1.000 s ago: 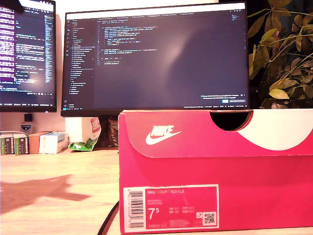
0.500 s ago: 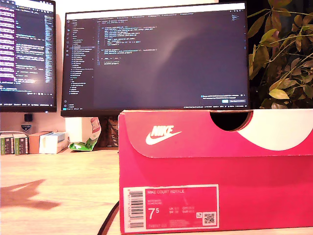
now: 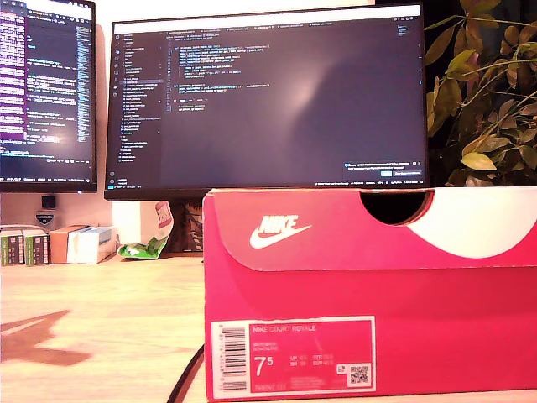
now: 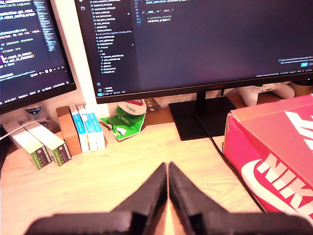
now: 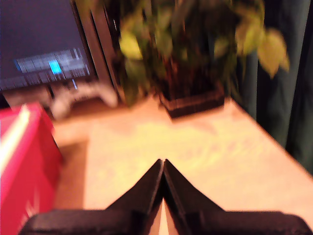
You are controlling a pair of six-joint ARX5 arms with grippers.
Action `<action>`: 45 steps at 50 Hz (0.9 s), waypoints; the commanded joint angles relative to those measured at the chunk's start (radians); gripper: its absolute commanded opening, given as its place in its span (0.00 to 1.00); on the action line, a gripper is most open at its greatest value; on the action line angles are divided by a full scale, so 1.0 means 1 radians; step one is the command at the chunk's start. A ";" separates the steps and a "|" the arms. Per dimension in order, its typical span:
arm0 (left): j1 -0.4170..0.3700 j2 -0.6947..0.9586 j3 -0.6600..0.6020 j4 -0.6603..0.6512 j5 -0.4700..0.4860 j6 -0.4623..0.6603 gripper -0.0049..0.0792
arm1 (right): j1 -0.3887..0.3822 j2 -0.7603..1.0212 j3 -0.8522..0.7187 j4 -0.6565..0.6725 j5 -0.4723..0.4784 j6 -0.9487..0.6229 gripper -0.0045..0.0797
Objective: Close the red shoebox by pushing the lid with your left arm and holding the box in place with your right arm
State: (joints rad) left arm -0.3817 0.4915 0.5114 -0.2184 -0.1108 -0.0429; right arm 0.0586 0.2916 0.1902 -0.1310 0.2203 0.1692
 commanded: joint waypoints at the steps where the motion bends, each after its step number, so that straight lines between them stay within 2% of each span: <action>1: 0.003 -0.003 -0.012 0.010 -0.002 -0.002 0.04 | -0.006 0.002 -0.028 0.015 0.001 0.007 0.04; 17: 0.003 -0.003 -0.012 0.014 -0.002 -0.002 0.04 | -0.006 0.002 -0.073 0.007 -0.007 0.006 0.04; 24: 0.003 -0.003 -0.012 0.008 -0.002 -0.002 0.04 | -0.006 0.002 -0.109 -0.002 -0.094 -0.002 0.04; 30: 0.003 -0.003 -0.012 -0.002 -0.002 -0.002 0.04 | -0.006 0.002 -0.124 -0.041 -0.099 -0.001 0.04; 45: 0.003 -0.002 -0.012 -0.140 -0.002 -0.010 0.04 | -0.006 0.002 -0.124 -0.114 -0.135 0.023 0.04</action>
State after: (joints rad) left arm -0.3817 0.4915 0.5114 -0.3481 -0.1108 -0.0467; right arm 0.0586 0.2916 0.0811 -0.2462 0.0875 0.1844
